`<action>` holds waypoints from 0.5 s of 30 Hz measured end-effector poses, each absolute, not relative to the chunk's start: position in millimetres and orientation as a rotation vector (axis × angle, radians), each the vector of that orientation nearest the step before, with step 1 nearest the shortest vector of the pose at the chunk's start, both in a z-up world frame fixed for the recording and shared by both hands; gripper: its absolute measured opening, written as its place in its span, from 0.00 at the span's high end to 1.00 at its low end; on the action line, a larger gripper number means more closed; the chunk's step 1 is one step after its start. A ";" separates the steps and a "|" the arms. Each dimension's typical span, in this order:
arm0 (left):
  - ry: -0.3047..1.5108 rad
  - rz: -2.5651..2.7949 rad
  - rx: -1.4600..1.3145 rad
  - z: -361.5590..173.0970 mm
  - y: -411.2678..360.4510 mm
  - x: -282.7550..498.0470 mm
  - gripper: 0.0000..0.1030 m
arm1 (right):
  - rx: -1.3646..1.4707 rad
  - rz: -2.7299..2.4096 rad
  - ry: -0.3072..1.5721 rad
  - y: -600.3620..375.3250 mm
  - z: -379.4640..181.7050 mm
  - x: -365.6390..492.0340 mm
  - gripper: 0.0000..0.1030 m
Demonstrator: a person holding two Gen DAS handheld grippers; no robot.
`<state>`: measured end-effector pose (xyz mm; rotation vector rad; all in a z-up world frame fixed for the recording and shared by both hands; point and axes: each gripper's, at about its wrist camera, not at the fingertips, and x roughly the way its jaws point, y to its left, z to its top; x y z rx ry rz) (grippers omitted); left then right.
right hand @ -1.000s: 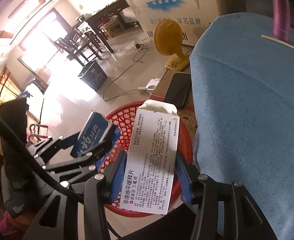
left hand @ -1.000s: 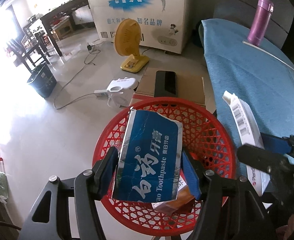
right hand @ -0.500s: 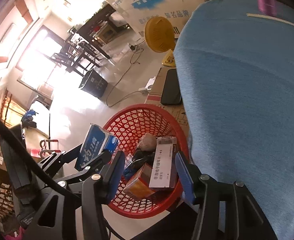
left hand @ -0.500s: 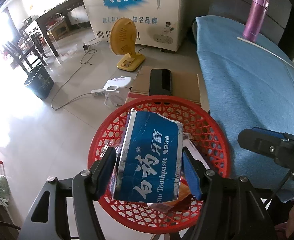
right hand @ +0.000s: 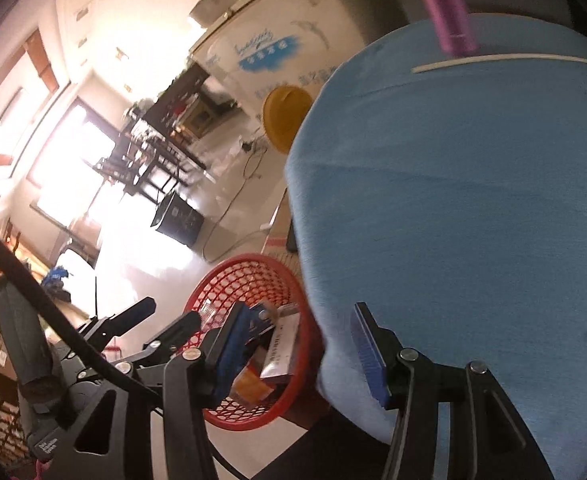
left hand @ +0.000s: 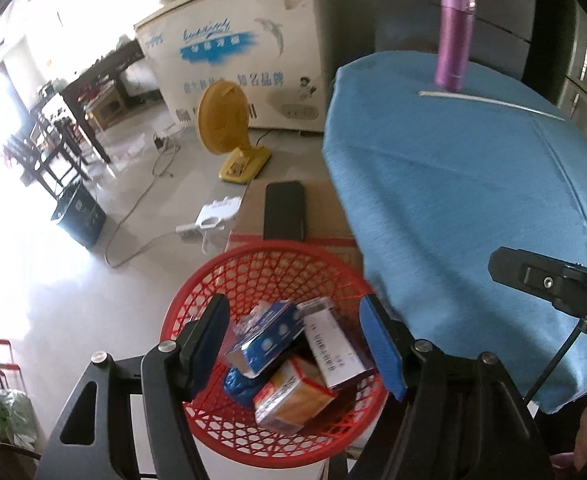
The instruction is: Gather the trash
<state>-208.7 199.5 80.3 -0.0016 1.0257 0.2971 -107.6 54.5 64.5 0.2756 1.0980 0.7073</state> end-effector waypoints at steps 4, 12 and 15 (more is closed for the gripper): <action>1.003 0.273 0.034 90.1 177.9 -204.5 0.34 | 0.307 0.668 1.063 25.4 69.9 -111.3 0.45; 0.937 0.198 0.113 116.6 129.5 -191.7 0.34 | 0.311 0.534 0.916 -37.7 98.1 -123.3 0.45; 0.905 0.170 0.138 130.3 105.5 -184.3 0.33 | 0.295 0.454 0.846 -66.7 113.0 -129.4 0.43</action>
